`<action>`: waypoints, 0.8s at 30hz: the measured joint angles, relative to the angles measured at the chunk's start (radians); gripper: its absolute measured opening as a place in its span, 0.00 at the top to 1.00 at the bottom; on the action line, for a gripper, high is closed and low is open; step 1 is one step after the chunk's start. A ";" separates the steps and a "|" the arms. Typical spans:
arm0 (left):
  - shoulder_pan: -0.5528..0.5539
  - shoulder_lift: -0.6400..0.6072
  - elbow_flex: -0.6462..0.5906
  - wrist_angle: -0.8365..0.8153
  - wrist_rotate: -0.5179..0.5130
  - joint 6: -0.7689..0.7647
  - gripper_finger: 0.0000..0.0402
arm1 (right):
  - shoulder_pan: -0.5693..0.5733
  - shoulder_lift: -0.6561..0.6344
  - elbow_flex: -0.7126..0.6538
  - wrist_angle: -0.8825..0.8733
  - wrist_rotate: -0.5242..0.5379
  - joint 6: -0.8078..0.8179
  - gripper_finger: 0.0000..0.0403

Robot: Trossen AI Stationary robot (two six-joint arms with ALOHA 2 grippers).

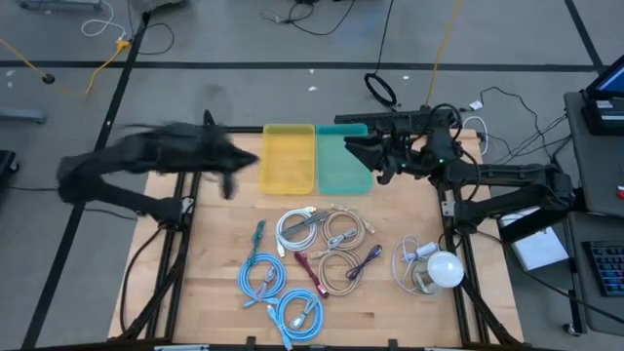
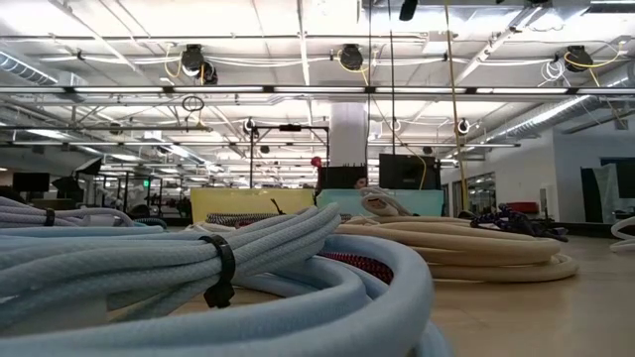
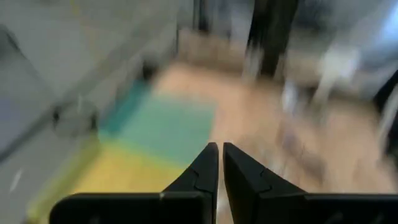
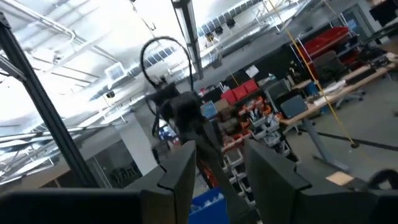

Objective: Pick and place USB-C Cables
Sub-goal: Put the small white and black charger cable into the green bin

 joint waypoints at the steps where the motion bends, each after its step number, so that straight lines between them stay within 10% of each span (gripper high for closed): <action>1: -0.001 0.064 0.005 -0.039 0.028 0.009 0.94 | 0.000 -0.003 0.000 -0.022 -0.015 0.000 0.68; 12: -0.063 0.595 -0.035 -0.099 0.065 0.164 0.89 | 0.000 -0.044 0.000 -0.294 -0.131 0.000 0.68; 24: -0.062 0.721 -0.034 0.125 0.236 0.093 0.37 | 0.000 -0.132 0.001 -0.560 -0.155 0.004 0.68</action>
